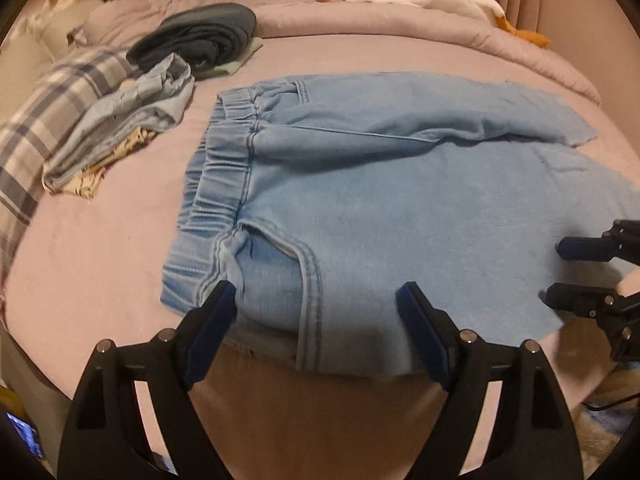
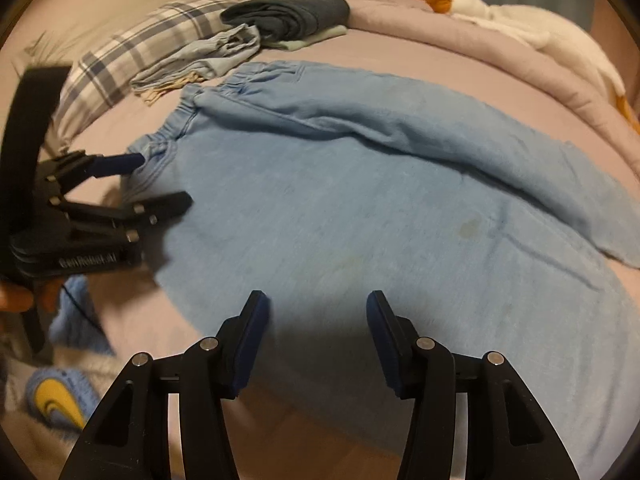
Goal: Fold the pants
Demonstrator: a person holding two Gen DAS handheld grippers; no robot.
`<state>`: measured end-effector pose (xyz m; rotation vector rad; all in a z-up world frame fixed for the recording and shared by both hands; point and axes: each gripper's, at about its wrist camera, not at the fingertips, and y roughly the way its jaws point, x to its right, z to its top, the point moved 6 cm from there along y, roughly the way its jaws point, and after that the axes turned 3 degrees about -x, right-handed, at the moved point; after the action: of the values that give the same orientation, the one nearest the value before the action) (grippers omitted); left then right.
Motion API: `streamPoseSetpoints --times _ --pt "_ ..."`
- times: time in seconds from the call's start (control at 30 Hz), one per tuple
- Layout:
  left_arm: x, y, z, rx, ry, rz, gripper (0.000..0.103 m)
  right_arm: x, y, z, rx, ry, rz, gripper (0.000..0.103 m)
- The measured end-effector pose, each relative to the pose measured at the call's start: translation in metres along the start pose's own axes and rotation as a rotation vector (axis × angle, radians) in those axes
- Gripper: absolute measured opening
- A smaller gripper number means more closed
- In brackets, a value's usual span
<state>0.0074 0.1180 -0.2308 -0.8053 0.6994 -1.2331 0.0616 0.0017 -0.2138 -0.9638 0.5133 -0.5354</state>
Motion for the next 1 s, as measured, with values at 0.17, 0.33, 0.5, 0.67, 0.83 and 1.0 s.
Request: streamPoseSetpoints --times 0.17,0.33,0.5,0.67,0.83,1.0 --pt "0.007 -0.019 0.015 0.045 -0.084 -0.062 0.082 0.015 -0.022 0.004 0.019 0.048 0.038 0.052" --pt "0.025 -0.025 0.036 0.094 -0.064 -0.097 0.082 0.040 -0.040 0.007 0.112 0.094 -0.028 0.052" --pt "0.050 0.003 0.026 0.016 -0.006 -0.110 0.082 0.059 -0.019 -0.006 0.036 0.117 -0.122 0.052" --pt "0.060 0.016 0.017 -0.022 0.060 -0.073 0.083 0.054 -0.008 -0.022 -0.020 0.072 -0.100 0.058" --pt "0.039 0.012 0.041 0.000 -0.053 -0.141 0.082 0.064 -0.014 -0.010 -0.014 0.070 -0.060 0.058" --pt "0.012 0.005 0.083 0.080 -0.102 -0.089 0.082 0.088 -0.019 0.012 0.051 0.135 -0.048 0.058"
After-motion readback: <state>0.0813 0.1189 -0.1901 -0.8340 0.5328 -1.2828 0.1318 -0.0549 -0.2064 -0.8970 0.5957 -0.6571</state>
